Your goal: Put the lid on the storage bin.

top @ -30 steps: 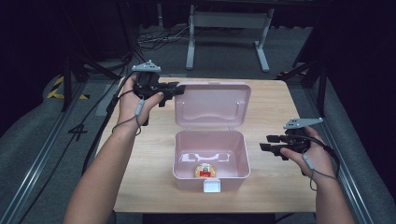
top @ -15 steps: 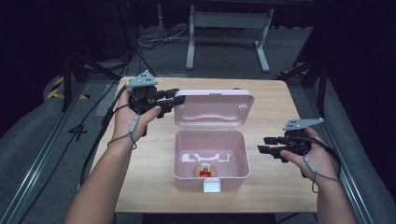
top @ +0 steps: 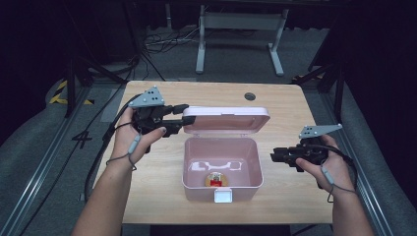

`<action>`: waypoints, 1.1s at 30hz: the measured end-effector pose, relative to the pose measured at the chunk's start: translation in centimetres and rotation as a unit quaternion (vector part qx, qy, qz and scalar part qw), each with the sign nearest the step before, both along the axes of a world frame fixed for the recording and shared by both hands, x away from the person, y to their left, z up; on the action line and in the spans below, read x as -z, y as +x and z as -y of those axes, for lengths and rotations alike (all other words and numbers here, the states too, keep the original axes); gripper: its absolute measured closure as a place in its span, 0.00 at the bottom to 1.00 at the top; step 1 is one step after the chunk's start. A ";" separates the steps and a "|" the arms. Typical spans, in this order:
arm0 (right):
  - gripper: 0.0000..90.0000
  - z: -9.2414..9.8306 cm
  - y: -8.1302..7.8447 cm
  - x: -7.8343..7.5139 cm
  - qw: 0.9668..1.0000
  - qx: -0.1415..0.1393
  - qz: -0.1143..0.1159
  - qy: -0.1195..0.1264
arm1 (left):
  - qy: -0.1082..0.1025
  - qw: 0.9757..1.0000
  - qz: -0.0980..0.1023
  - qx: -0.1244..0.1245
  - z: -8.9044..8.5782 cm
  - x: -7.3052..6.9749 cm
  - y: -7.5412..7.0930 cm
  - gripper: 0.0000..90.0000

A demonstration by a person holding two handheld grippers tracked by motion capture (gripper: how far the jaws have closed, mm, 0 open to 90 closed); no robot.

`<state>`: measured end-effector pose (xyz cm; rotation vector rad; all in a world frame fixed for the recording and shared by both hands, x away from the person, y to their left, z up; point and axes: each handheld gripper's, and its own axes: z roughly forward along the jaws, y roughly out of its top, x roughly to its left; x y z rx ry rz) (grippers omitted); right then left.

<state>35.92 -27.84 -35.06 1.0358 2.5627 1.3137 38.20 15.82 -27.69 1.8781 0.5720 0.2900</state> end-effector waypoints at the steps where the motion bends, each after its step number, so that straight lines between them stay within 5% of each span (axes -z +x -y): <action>1: 0.78 0.0 0.0 -0.1 1.000 -0.002 0.000 0.003 | -0.001 1.000 0.002 0.002 0.0 0.1 -0.1 0.61; 9: 0.80 -0.4 -0.4 -0.5 1.000 -0.015 0.003 0.021 | 0.010 1.000 0.017 0.012 0.0 0.4 -0.9 0.59; 24: 0.84 -1.6 -1.0 -1.1 0.997 -0.044 0.030 0.053 | 0.023 0.999 0.006 0.030 -0.3 1.1 -1.8 0.51; 33: 0.90 -2.7 -1.2 -1.9 0.993 -0.072 0.052 0.082 | 0.042 0.998 -0.024 0.042 -1.0 1.4 -2.6 0.52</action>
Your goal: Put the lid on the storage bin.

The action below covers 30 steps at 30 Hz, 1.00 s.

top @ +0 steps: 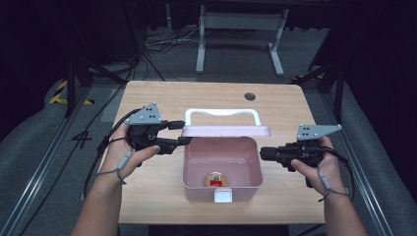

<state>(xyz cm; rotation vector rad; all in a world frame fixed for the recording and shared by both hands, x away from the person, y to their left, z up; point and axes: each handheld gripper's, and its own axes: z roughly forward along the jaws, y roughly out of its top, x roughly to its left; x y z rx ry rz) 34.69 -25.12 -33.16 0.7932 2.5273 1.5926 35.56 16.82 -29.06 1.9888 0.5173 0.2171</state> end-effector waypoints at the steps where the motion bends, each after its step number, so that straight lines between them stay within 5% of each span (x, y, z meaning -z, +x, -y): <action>1: 0.90 -0.1 0.0 0.0 1.000 -0.002 0.000 0.002 | 0.002 1.000 -0.002 0.004 0.0 0.1 -0.2 0.52; 16: 0.94 -0.5 -0.2 -0.6 0.999 -0.012 0.020 0.036 | 0.019 0.998 -0.033 0.042 -0.9 0.3 -0.8 0.49; 20: 0.93 -0.5 -0.3 -0.5 0.999 -0.017 0.011 0.036 | 0.030 0.999 -0.025 0.037 -1.8 0.1 -1.0 0.48; 30: 0.94 -0.7 -0.3 -0.4 0.999 -0.022 0.011 0.024 | 0.032 0.998 -0.046 0.022 -4.0 0.4 -0.8 0.48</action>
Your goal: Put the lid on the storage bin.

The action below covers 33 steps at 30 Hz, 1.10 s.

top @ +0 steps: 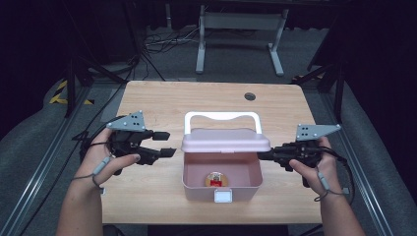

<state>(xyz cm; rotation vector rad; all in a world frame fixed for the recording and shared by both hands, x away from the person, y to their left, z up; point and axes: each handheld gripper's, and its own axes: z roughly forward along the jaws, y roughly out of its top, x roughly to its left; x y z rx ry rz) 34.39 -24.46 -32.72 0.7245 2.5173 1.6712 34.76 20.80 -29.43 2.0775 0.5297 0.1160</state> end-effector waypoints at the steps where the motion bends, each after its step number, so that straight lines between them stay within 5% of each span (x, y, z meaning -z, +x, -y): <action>1: 0.94 0.0 0.0 0.0 1.000 -0.001 0.001 -0.001 | -0.003 1.000 -0.001 -0.004 -0.3 0.0 0.1 0.48; 10: 0.91 -0.1 -0.5 -0.1 1.000 -0.010 -0.007 -0.014 | -0.024 0.999 0.002 -0.044 -1.7 0.1 1.1 0.47; 13: 0.91 -0.1 -0.8 -0.1 1.000 -0.009 -0.006 -0.019 | -0.013 0.997 0.010 -0.070 -2.0 0.3 1.7 0.45; 16: 0.92 0.0 -0.9 -0.1 1.000 -0.006 -0.002 -0.022 | 0.006 0.994 0.014 -0.108 -2.5 0.8 2.4 0.44; 24: 0.93 0.2 -1.3 -0.1 0.999 -0.002 -0.003 -0.037 | 0.019 0.988 0.011 -0.154 -3.5 1.8 4.0 0.43; 27: 0.93 0.1 -1.5 0.0 0.999 -0.006 -0.005 -0.048 | 0.038 0.983 0.014 -0.179 -3.8 2.3 4.5 0.42; 30: 0.93 0.0 -1.6 0.1 0.998 -0.010 -0.008 -0.062 | 0.073 0.975 0.018 -0.208 -3.9 2.8 4.9 0.42; 33: 0.94 -0.1 -1.6 0.1 0.997 -0.014 -0.010 -0.071 | 0.080 0.973 0.014 -0.215 -3.9 3.0 5.1 0.42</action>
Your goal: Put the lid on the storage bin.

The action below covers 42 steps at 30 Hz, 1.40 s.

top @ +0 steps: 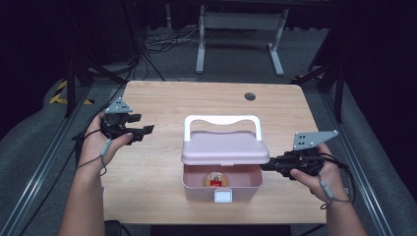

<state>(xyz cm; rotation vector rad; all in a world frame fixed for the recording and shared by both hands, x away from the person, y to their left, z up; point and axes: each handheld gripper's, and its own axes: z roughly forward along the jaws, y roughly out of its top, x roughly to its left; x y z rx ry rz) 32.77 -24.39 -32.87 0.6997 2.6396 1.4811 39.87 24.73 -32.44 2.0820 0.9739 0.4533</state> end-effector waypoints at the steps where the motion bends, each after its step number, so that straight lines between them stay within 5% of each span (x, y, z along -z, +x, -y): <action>1: 0.95 0.0 0.0 0.0 1.000 -0.002 -0.002 -0.006 | 0.000 1.000 -0.001 0.001 0.0 0.0 0.1 0.42; 13: 0.97 -0.6 -0.3 0.4 0.998 -0.029 -0.016 -0.054 | 0.003 1.000 -0.017 0.002 0.3 1.2 0.9 0.41; 21: 0.98 -1.0 -0.5 0.7 0.994 -0.047 -0.031 -0.097 | 0.007 1.000 -0.025 0.004 0.5 1.6 1.0 0.41; 42: 0.98 -0.9 -0.6 1.0 0.986 -0.066 -0.042 -0.146 | 0.018 0.999 -0.036 0.010 0.8 2.1 1.3 0.41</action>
